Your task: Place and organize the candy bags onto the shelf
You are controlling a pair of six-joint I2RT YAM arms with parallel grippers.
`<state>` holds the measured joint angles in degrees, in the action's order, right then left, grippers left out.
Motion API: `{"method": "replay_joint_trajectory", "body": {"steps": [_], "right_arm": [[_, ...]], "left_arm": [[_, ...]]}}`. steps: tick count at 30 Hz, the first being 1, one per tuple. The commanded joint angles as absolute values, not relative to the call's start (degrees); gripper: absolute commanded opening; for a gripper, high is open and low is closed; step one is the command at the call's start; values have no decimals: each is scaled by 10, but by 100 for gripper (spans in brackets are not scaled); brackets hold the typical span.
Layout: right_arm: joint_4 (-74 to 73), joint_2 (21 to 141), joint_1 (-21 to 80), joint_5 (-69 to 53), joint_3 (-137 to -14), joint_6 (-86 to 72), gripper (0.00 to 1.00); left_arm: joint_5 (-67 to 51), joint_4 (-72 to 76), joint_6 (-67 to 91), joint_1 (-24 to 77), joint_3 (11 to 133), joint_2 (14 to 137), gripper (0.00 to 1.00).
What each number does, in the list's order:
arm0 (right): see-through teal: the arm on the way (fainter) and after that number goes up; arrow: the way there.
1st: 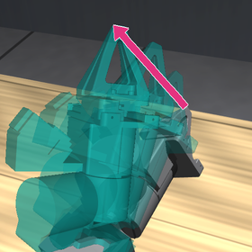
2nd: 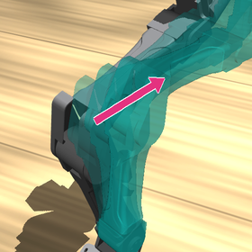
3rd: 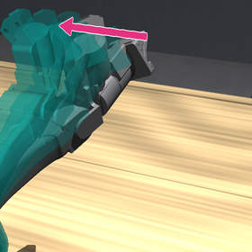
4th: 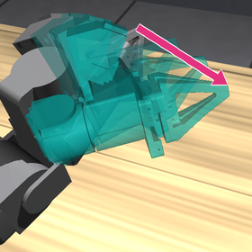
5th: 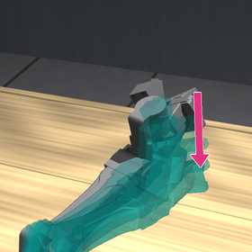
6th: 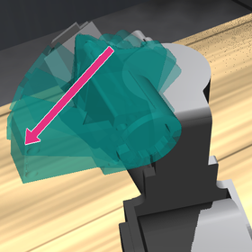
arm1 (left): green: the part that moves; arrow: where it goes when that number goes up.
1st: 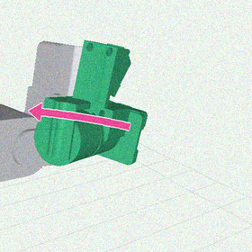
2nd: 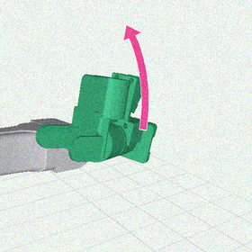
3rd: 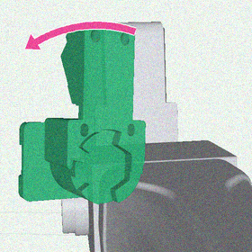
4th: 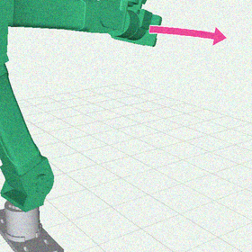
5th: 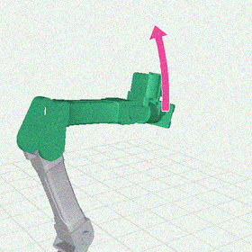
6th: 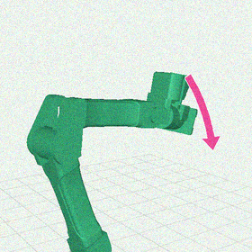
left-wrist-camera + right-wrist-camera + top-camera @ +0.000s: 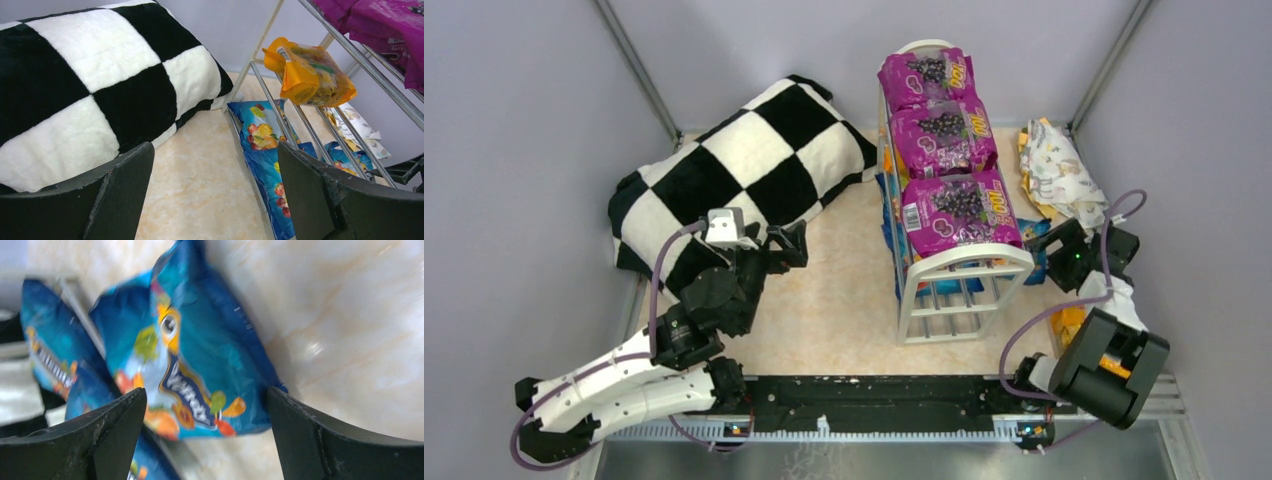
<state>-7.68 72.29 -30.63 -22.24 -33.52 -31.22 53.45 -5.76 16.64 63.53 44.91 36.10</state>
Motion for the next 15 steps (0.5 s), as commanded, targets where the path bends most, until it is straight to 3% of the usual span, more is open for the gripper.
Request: {"method": "replay_joint_trajectory", "body": {"steps": [1,7,15], "right_arm": [[-132,620,-280,-330,-307,-307,89],[-178,551,-278,-259,-323,-301,91],[-78,683,-302,-214,-352,-322,90]], "left_arm": [[539,-43,171,633,453,362,98],[520,-37,177,632,456,384,98],[524,-92,210,633,475,375,98]]}}
